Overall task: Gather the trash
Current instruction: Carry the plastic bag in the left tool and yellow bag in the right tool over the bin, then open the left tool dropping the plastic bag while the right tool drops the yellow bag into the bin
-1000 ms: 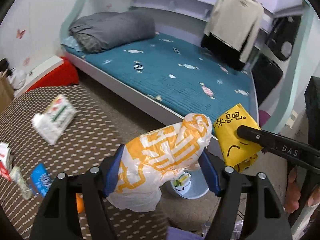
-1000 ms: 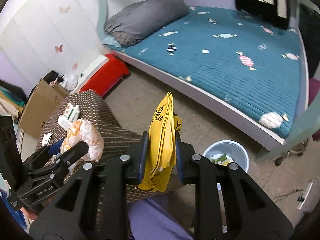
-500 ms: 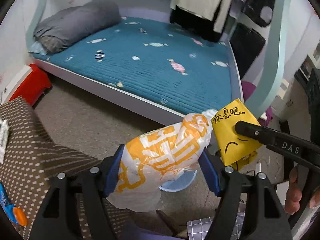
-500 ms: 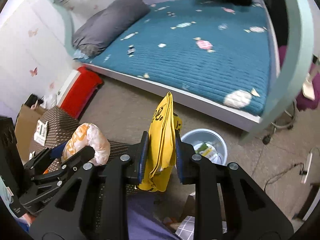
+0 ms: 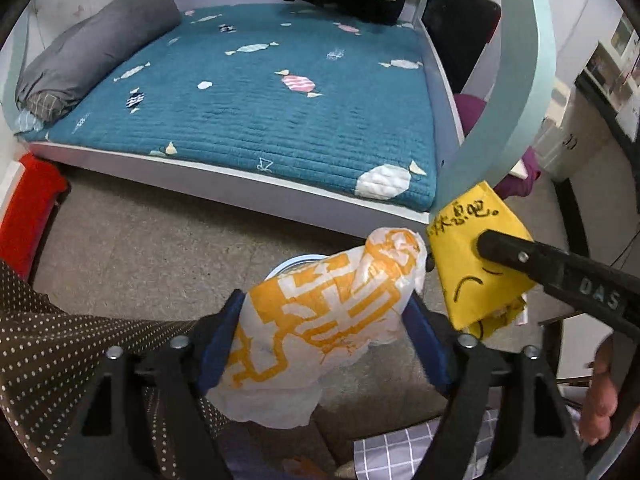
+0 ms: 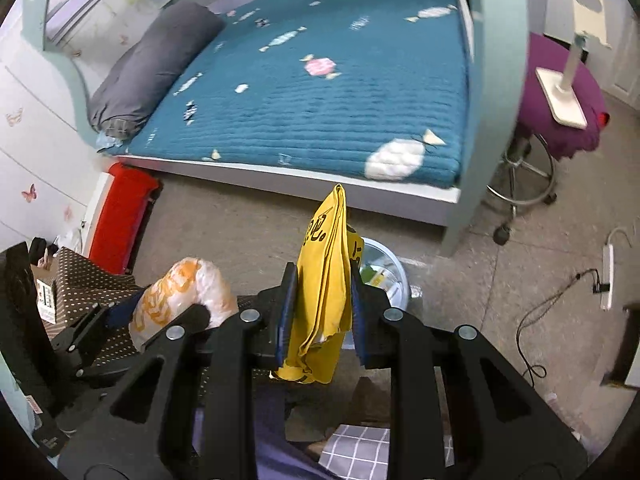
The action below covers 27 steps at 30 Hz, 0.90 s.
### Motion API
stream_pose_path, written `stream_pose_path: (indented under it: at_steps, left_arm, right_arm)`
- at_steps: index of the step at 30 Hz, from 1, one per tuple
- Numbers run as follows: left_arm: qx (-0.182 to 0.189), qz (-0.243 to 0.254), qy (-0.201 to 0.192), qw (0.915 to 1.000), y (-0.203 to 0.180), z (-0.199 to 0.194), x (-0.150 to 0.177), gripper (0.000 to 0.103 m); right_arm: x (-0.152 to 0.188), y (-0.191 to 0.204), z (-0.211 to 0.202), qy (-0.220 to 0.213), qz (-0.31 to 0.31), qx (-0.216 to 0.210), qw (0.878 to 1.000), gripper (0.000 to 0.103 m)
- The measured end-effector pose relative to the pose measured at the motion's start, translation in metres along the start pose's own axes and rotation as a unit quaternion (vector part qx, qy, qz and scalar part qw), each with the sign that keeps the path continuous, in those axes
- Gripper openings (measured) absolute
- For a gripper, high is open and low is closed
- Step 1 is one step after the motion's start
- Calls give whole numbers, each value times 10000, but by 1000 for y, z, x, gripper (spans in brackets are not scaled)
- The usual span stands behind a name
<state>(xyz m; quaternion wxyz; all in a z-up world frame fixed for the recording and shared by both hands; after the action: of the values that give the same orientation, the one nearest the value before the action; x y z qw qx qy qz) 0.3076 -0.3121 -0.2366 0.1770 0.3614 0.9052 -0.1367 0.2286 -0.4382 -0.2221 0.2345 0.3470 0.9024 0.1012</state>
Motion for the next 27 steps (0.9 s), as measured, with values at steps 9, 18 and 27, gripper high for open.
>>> stream_pose_path:
  at_steps: [9,18,27]
  left_arm:
    - [-110,-218,171,9996,14,11,11,86]
    - [-356,-530,118,9979,50,-6,23,86]
    - [-444,-797,15,9958,76,-23,33,87]
  right_arm:
    - [7,2,6,80,-70,42,9999,25]
    - [14,42,23,265,-522,-45,9983,31]
    - [13,58,17,22,-791,54,9968,70]
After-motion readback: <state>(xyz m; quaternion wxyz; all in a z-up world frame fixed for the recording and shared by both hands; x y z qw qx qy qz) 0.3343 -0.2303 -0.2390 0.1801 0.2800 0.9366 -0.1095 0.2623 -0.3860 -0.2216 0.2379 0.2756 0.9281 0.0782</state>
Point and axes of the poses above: each gripper's, at about its wrist camera, not at the fingertips, and z roughly the way its jaws point, y to its left, x to its underside, the point moved 7 cm from there along z, roughly the way its jaws point, and after that the axes turned 2 degrees about x, right-handed, at the moved point
